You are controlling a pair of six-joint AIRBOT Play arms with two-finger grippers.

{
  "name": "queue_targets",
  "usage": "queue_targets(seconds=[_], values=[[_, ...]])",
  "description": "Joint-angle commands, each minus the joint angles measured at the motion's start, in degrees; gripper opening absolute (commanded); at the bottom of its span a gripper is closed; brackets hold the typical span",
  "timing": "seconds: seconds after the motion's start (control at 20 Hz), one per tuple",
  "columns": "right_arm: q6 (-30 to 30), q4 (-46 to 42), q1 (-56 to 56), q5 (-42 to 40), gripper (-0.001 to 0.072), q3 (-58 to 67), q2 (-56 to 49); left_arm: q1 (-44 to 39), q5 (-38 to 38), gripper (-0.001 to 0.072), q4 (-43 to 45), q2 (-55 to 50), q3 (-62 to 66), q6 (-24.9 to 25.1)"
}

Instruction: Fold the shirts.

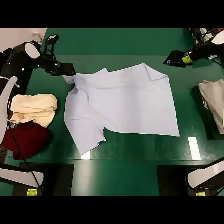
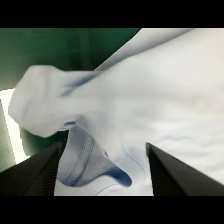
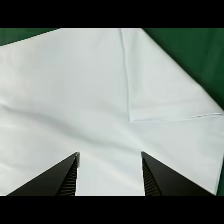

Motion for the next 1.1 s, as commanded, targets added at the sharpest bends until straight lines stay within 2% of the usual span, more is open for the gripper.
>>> queue_targets(seconds=[0.0, 0.15, 0.25, 0.6, 0.75, 1.05], values=[[-0.1, 2.7, 0.1, 6.2, 0.0447, 0.4, 0.0, 0.9, -4.3, 0.0606, 2.0, 0.4, 0.4, -0.3], [-2.9, 2.6, -0.7, 9.9, 0.0425, -4.4, 4.1, 3.8, -16.5, 0.0606, 3.4, 1.7, -0.5, -0.2], [-3.7, 2.7, -2.0, 8.7, 0.0425, -11.8, 9.6, 5.9, -18.8, 0.0606, 3.3, 4.5, -5.6, -0.2], [-5.1, 2.7, -6.1, 3.7, 0.0425, -36.2, 27.5, 6.6, -11.2, 0.0606, 2.8, 21.9, -36.1, -0.3], [-5.1, 2.7, -6.3, 0.8, 0.0425, -42.2, 32.1, 6.6, -9.6, 0.0606, -2.5, 23.2, -42.5, -0.2], [-5.1, 2.6, -6.3, -1.9, 0.0425, -48.6, 37.8, 6.6, -0.3, 0.0606, -10.7, 23.2, -49.0, -0.2]])
